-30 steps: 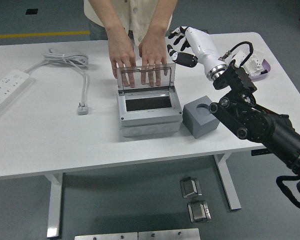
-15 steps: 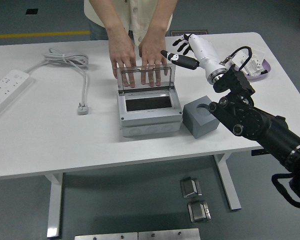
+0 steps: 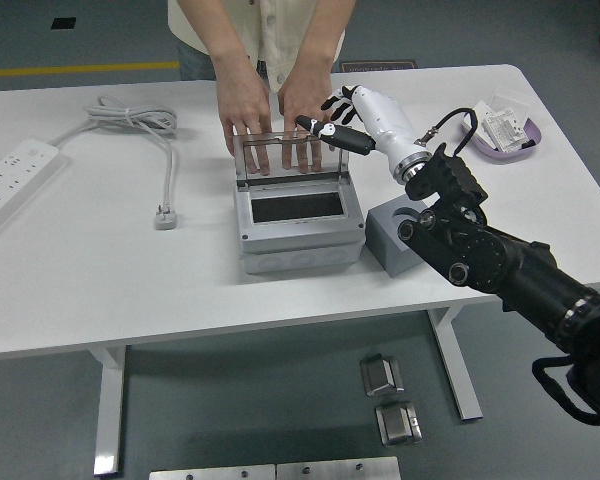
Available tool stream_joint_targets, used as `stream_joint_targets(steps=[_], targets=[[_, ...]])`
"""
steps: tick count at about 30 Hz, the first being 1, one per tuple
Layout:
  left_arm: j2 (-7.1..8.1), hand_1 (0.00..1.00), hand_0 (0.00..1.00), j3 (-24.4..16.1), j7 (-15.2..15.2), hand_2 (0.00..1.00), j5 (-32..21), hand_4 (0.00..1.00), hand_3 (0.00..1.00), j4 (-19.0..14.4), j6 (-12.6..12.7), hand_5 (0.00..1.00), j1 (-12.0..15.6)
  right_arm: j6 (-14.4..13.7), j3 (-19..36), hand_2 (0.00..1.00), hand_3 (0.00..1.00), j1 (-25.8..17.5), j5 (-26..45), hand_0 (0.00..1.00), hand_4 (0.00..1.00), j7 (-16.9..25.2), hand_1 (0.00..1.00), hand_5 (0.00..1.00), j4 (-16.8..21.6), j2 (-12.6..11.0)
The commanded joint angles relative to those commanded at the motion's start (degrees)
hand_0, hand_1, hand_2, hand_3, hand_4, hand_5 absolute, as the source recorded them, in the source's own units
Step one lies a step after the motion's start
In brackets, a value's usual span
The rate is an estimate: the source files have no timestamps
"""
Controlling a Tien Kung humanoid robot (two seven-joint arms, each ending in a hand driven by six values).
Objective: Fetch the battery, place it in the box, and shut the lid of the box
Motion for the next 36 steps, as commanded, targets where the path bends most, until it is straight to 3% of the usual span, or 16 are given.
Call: stream_joint_targets(steps=[16,27,36], targets=[[-0.39,0.804,0.724,-0.2,-0.2,0.830,0.1,0.972,0.937,0.0,0.1,0.780,0.4,-0.5,-2.0,0.579,0.623,-1.5,-1.4,0.720,0.998,-1.2,0.525,0.998,4.3,-0.9],[-0.69,0.804,0.723,0.3,-0.2,0.831,0.1,0.978,0.937,0.0,0.7,0.791,0.6,-2.0,-4.0,0.578,0.620,-3.9,-9.4,0.716,0.998,-7.0,0.524,0.998,11.6,-4.0],[-0.49,0.804,0.723,-0.4,-0.4,0.831,0.5,0.980,0.937,0.0,0.8,0.794,0.4,-2.6,-4.4,0.574,0.631,-5.6,-12.9,0.704,0.994,-10.3,0.523,0.998,16.7,-5.1]])
